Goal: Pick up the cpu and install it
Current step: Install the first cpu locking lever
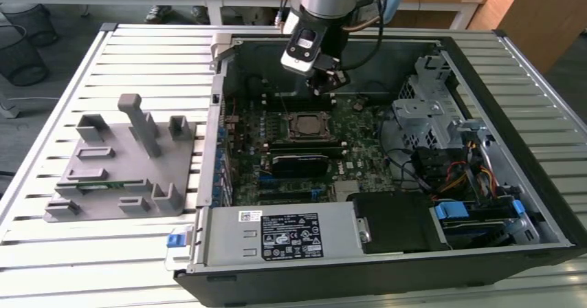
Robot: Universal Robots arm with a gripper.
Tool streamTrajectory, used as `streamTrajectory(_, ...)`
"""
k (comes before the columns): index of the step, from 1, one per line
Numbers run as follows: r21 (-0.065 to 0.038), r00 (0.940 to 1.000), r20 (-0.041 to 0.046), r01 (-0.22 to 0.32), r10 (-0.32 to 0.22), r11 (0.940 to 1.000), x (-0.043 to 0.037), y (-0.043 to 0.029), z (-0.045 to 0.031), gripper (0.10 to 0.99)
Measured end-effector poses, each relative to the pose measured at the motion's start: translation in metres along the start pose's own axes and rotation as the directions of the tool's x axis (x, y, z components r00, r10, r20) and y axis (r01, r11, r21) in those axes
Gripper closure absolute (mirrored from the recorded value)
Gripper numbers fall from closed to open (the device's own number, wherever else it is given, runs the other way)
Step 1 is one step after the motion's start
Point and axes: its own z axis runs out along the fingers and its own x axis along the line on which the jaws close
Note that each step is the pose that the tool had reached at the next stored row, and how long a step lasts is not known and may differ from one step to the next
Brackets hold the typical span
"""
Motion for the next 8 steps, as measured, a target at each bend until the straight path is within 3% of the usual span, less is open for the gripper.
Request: streamTrajectory(8, 0.001, 0.9990, -0.0008, 0.045, -0.045, 0.9990, 0.0000, 0.0000, 0.0000, 0.980)
